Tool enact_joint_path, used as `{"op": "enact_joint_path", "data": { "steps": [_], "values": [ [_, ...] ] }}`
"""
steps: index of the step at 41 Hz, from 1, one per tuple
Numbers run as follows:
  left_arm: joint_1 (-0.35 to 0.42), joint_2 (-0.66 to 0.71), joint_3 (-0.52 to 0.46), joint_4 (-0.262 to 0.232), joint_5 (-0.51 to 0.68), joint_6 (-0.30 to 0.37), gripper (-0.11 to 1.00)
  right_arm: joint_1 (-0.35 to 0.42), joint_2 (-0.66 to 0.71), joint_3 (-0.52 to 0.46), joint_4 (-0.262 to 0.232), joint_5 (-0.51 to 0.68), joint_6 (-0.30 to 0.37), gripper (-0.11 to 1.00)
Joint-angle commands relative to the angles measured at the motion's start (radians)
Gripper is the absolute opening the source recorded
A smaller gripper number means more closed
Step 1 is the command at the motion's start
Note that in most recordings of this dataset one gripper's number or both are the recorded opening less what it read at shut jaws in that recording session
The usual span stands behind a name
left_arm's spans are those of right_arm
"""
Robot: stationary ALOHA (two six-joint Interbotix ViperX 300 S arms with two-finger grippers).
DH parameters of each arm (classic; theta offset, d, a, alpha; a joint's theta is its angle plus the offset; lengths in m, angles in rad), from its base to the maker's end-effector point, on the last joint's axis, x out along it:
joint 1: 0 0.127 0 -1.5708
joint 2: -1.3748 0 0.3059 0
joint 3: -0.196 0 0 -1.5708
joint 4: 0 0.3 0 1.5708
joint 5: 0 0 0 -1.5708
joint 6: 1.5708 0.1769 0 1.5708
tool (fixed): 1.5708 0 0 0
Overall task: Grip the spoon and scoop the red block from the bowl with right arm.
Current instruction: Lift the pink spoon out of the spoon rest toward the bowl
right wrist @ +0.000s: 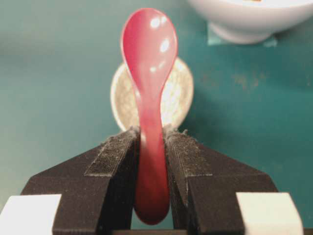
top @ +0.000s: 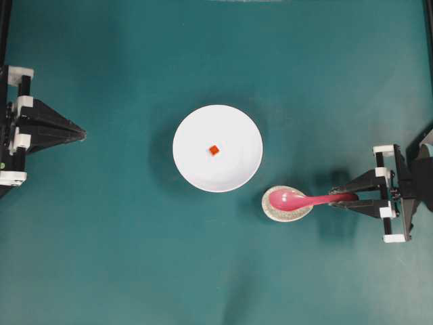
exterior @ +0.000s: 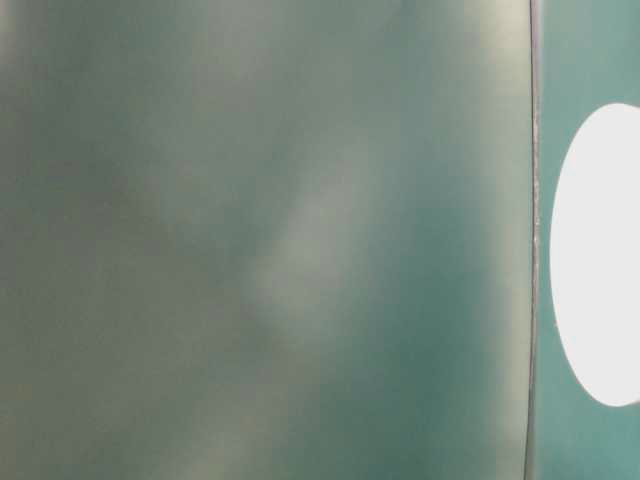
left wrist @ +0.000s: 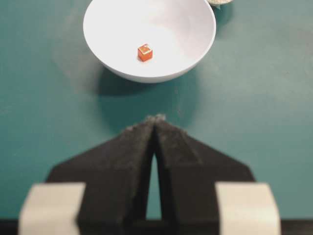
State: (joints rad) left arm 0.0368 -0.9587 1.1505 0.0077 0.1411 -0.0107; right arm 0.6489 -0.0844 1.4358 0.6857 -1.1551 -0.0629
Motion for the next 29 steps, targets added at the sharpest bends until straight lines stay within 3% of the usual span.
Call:
{"op": "enact_joint_path", "data": {
  "steps": [1,9,18,29],
  "values": [
    [0.003,0.008,-0.008,0.002,-0.003,0.0,0.0,-0.015,-0.066,-0.011,0.003,0.025,-0.023,0.24],
    [0.003,0.008,-0.006,0.002,0.0,0.0,0.0,-0.057,-0.198,-0.038,0.003,0.123,-0.112,0.24],
    [0.003,0.006,-0.006,0.002,0.003,0.002,0.0,-0.133,-0.368,-0.077,0.002,0.321,-0.215,0.24],
    [0.003,0.006,-0.006,0.002,0.017,0.002,0.0,-0.321,-0.574,-0.144,0.002,0.601,-0.324,0.24]
  ]
}}
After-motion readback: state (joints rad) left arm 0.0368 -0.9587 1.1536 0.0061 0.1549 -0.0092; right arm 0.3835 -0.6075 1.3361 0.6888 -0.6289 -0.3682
